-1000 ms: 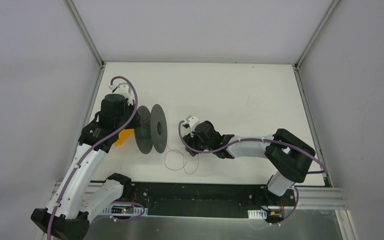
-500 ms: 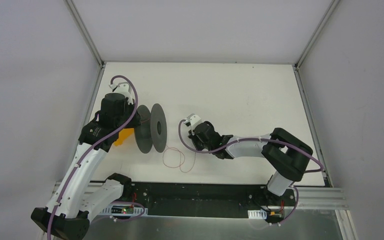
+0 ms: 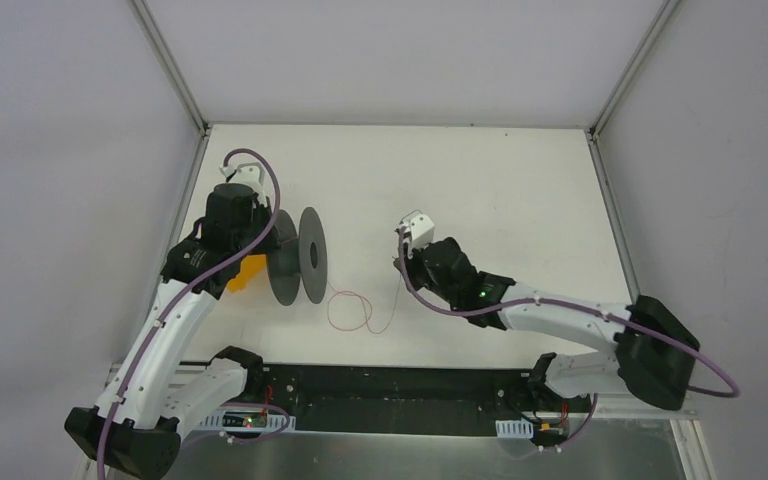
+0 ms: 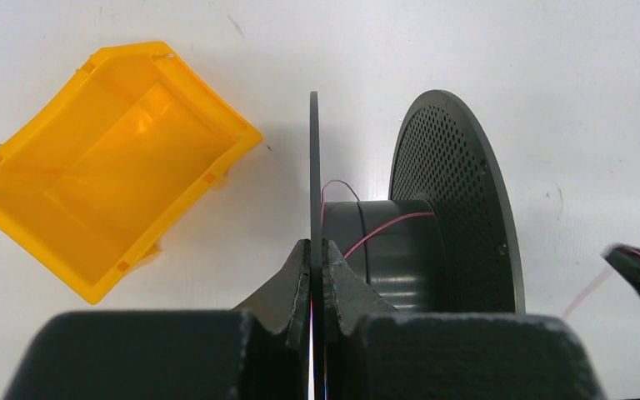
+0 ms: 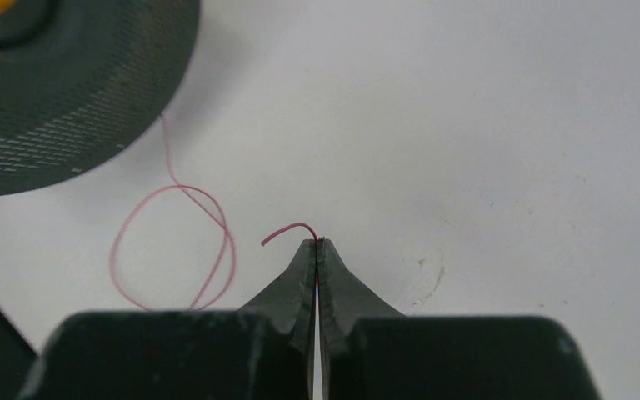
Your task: Wrap the cables
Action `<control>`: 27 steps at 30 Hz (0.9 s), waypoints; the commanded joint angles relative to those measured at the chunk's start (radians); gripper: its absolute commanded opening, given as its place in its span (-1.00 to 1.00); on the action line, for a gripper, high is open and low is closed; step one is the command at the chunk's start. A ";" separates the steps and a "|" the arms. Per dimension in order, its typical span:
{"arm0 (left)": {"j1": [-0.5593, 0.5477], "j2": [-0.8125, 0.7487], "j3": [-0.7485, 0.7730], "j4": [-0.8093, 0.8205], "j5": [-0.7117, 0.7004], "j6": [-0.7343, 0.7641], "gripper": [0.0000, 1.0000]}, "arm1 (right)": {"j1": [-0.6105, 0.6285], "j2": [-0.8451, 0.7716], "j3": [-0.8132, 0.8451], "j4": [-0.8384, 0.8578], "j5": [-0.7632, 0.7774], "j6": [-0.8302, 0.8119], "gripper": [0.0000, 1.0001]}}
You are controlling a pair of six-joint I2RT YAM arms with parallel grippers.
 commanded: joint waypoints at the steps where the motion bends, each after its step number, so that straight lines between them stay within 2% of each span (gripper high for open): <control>1: 0.021 0.034 0.069 0.079 -0.006 0.009 -1.00 | 0.072 -0.232 0.048 -0.114 -0.016 0.022 -1.00; 4: 0.021 0.080 0.094 0.085 -0.008 0.015 -1.00 | 0.130 -0.367 0.110 -0.198 0.027 0.010 -1.00; 8: 0.022 0.115 0.111 0.090 -0.069 0.053 -1.00 | 0.138 -0.522 0.221 -0.279 0.068 0.008 -1.00; 13: 0.024 0.141 0.118 0.088 -0.152 0.115 -1.00 | 0.137 -0.597 0.357 -0.329 0.206 -0.080 -1.00; 16: 0.027 0.145 0.102 0.087 -0.152 0.116 -1.00 | 0.136 -0.607 0.412 -0.315 0.269 -0.141 -1.00; 19: 0.027 0.147 0.085 0.092 -0.115 0.122 -1.00 | 0.136 -0.593 0.482 -0.328 0.229 -0.179 -1.00; 23: 0.026 0.139 0.056 0.125 -0.012 0.179 -1.00 | 0.136 -0.544 0.571 -0.312 0.074 -0.183 -1.00; 27: 0.026 0.126 0.026 0.152 0.037 0.217 -1.00 | 0.137 -0.440 0.751 -0.310 -0.054 -0.145 -1.00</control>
